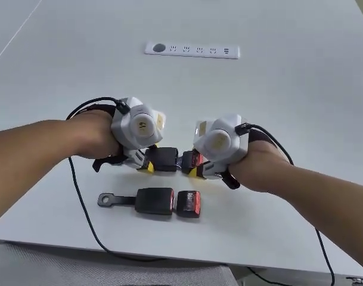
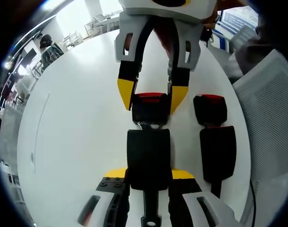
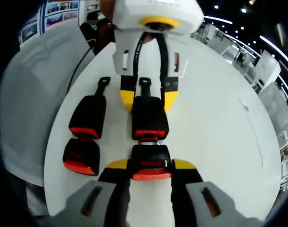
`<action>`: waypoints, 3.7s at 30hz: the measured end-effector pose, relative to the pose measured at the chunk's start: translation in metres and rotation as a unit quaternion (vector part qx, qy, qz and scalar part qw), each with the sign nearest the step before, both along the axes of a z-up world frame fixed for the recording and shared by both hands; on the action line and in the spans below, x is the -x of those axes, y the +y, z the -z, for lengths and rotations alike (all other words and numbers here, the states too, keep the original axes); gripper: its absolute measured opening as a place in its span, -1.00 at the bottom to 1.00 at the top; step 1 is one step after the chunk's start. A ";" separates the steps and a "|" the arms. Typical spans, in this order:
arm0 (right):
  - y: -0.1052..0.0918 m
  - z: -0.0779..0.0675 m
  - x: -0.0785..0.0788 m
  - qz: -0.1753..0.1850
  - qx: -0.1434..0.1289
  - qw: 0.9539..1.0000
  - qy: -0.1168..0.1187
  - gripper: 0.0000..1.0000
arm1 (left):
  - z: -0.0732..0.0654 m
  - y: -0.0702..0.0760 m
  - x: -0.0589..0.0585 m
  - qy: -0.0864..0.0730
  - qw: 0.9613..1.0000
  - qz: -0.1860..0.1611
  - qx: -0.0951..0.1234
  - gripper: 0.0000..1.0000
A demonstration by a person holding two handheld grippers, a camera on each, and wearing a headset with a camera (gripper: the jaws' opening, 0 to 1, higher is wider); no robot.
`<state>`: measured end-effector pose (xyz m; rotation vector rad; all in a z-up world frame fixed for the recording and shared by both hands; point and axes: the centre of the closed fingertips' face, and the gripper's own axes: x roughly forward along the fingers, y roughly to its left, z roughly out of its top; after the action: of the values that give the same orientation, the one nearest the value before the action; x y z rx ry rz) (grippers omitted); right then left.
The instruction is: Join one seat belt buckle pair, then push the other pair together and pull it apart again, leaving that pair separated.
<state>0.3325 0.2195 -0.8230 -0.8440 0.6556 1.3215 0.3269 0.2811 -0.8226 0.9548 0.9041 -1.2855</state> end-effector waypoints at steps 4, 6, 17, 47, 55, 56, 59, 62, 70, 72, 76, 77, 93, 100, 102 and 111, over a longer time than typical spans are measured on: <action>-0.004 0.000 -0.002 -0.005 0.005 1.000 0.002 -0.38 | 0.000 0.000 0.000 0.000 1.000 0.000 -0.001 -0.38; -0.006 -0.001 -0.001 -0.006 0.007 1.000 0.002 -0.38 | 0.000 0.000 0.001 0.002 1.000 0.000 0.000 -0.38; -0.014 -0.001 0.000 -0.002 -0.003 1.000 0.001 -0.36 | 0.002 0.002 -0.002 0.005 1.000 -0.004 0.004 -0.38; -0.138 0.002 0.009 0.053 0.026 0.998 -0.005 -0.33 | 0.002 0.002 -0.001 0.002 1.000 -0.006 -0.008 -0.37; -0.164 0.003 0.008 0.059 0.036 0.998 0.000 -0.33 | 0.000 0.001 0.001 0.002 1.000 -0.007 -0.006 -0.37; -0.165 0.003 0.008 0.058 0.037 0.998 0.000 -0.32 | 0.000 0.000 0.001 0.001 1.000 -0.007 -0.006 -0.37; -0.167 0.003 0.008 0.056 0.042 0.998 0.000 -0.32 | 0.000 0.000 0.001 0.001 1.000 -0.007 -0.008 -0.37; -0.167 0.003 0.008 0.054 0.045 0.998 0.001 -0.32 | 0.000 0.000 0.001 0.000 1.000 -0.007 -0.007 -0.36; -0.166 0.003 0.009 0.050 0.050 0.997 0.001 -0.29 | 0.001 0.000 -0.001 0.001 1.000 -0.002 -0.008 -0.35; -0.167 0.003 0.008 0.050 0.051 0.997 -0.002 -0.28 | 0.001 -0.001 -0.001 -0.001 1.000 0.004 -0.011 -0.35; -0.167 0.002 0.006 0.057 0.052 0.997 -0.010 -0.19 | 0.000 -0.001 -0.001 -0.003 1.000 0.001 -0.016 -0.34; -0.167 0.001 0.007 0.060 0.051 0.997 -0.009 -0.17 | 0.000 -0.001 -0.001 -0.004 1.000 -0.001 -0.015 -0.34; -0.153 -0.033 0.023 0.117 -0.027 0.992 -0.027 -0.01 | -0.039 0.015 0.007 -0.044 0.994 -0.086 0.044 -0.12; -0.138 -0.047 0.048 0.124 -0.064 0.990 -0.028 0.12 | -0.051 0.026 0.034 -0.051 0.989 -0.120 0.075 0.10; -0.136 -0.050 0.052 0.121 -0.069 0.990 -0.033 0.17 | -0.055 0.025 0.040 -0.054 0.986 -0.129 0.088 0.22; -0.136 -0.058 0.071 0.154 -0.094 0.983 -0.034 0.38 | -0.067 0.031 0.073 -0.059 0.978 -0.156 0.122 0.47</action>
<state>0.2610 0.0840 -0.7650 -0.6039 0.5711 1.0509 0.2542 0.3117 -0.7554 0.6580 0.7488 -1.0311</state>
